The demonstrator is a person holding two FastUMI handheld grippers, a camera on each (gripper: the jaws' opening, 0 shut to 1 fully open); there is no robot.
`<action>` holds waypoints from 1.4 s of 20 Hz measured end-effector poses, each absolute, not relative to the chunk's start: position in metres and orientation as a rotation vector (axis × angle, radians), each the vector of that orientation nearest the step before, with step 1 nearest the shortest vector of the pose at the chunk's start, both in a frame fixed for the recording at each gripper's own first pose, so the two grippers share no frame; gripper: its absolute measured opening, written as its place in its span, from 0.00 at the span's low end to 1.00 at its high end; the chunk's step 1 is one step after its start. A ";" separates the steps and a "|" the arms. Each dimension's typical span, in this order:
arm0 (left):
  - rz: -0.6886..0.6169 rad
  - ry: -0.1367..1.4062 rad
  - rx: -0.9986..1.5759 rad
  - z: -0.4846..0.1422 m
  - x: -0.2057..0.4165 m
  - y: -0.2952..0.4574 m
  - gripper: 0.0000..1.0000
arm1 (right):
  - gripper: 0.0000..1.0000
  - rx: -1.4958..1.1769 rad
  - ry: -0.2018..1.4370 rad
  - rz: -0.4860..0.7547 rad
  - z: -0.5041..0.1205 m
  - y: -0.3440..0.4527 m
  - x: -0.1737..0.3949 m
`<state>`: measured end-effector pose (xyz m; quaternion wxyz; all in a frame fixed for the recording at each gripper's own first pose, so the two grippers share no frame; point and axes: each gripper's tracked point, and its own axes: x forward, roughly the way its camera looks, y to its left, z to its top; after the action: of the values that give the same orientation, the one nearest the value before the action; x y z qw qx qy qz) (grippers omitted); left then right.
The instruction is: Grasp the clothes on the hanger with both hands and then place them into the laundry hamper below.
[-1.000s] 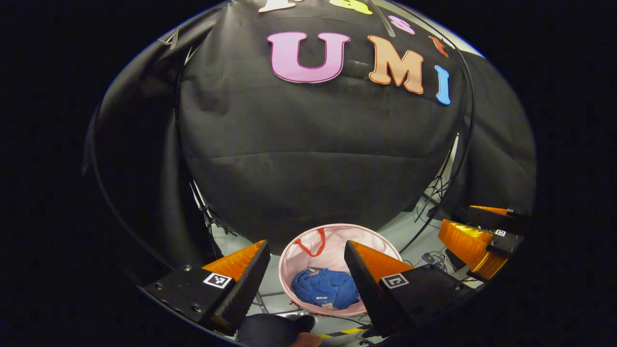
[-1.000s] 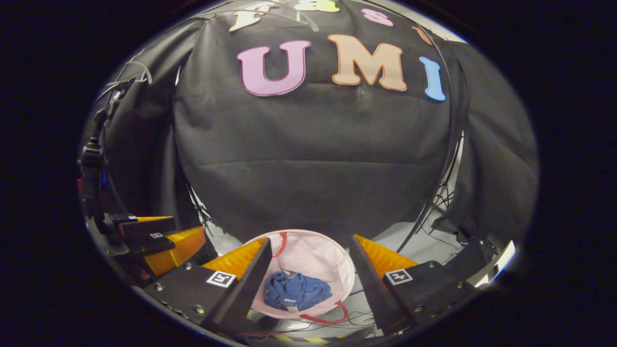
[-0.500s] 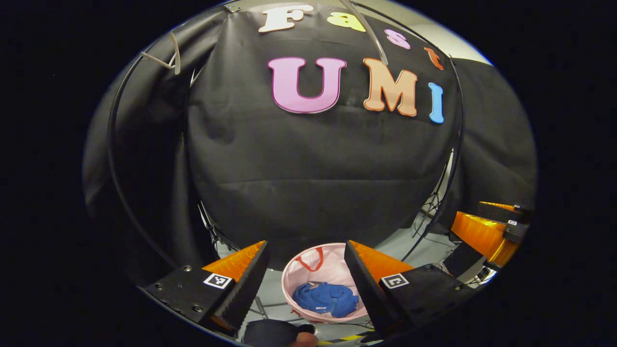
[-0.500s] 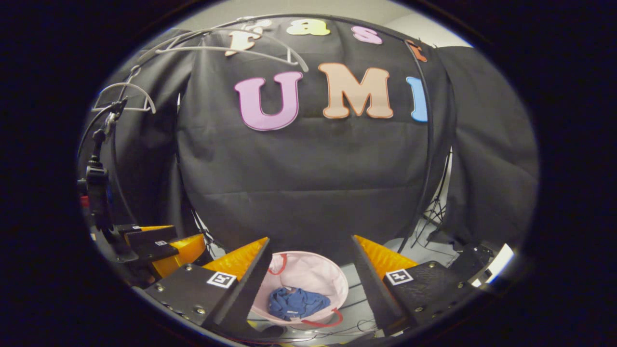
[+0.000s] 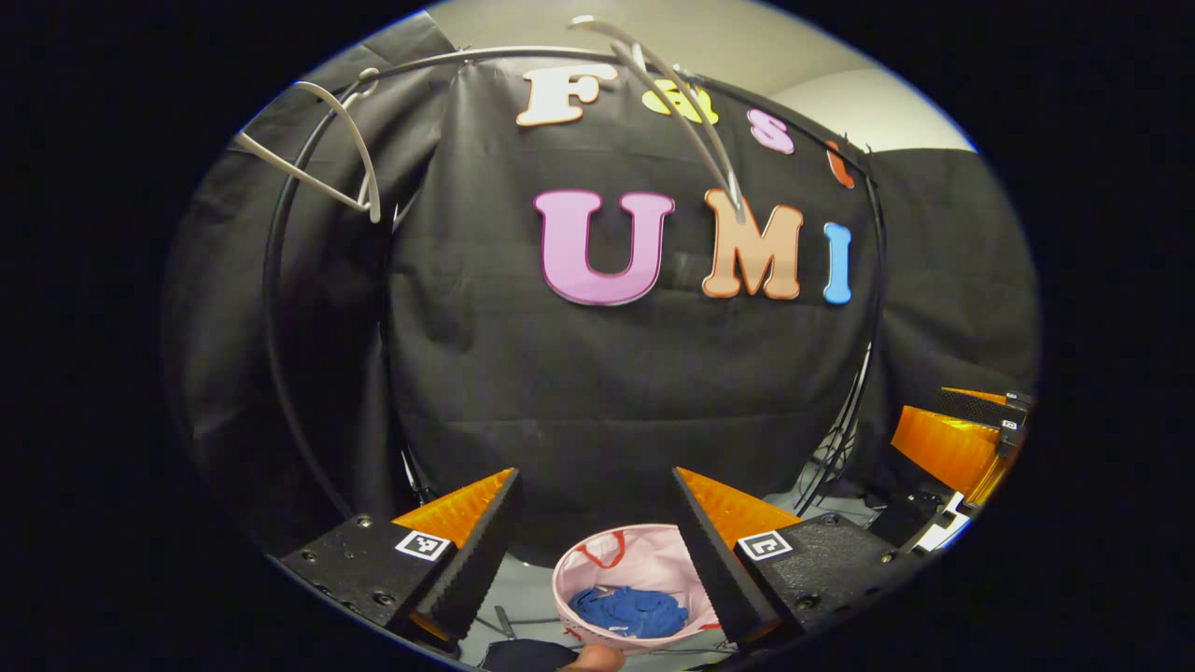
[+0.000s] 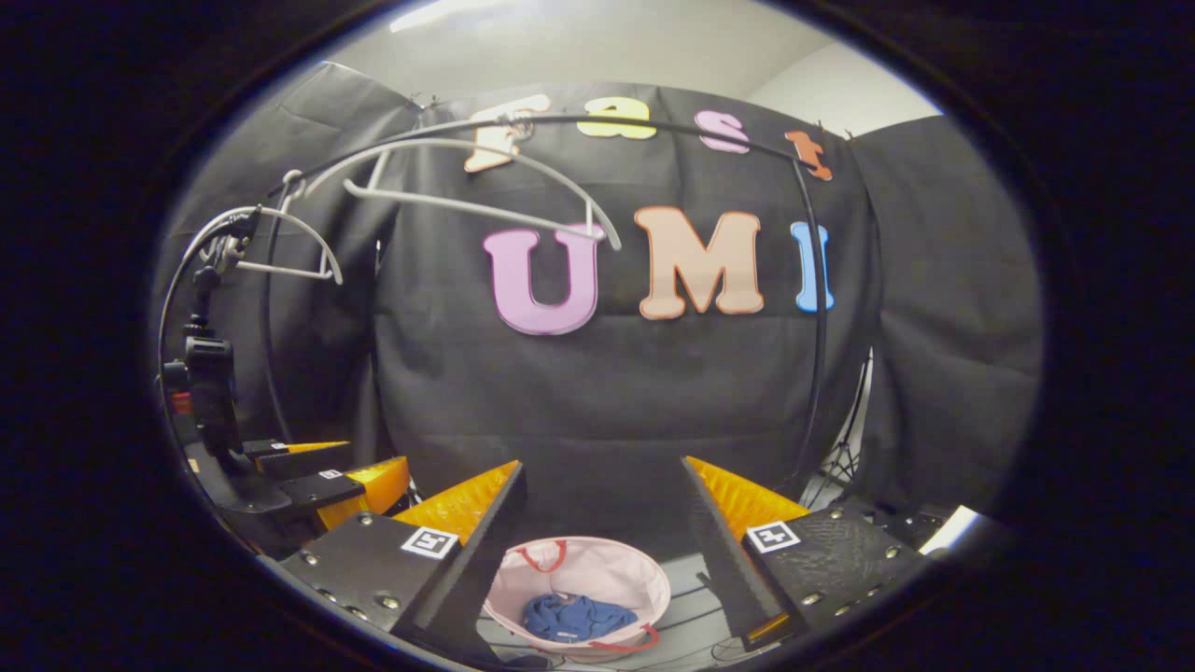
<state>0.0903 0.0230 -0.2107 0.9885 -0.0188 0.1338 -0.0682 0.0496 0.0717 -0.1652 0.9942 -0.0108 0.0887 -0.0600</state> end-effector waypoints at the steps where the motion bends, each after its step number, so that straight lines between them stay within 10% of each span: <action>1: -0.133 0.246 -0.044 -0.198 0.087 0.026 0.93 | 0.94 -0.024 0.157 -0.113 -0.156 0.075 0.046; 28: -0.115 -0.017 0.004 -0.079 0.066 -0.002 0.92 | 0.94 0.036 -0.170 -0.052 -0.073 0.043 0.009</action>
<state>0.0658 -0.0022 -0.0787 0.9983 0.0019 -0.0084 -0.0572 0.0094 0.0428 -0.0732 0.9959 0.0179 -0.0848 -0.0261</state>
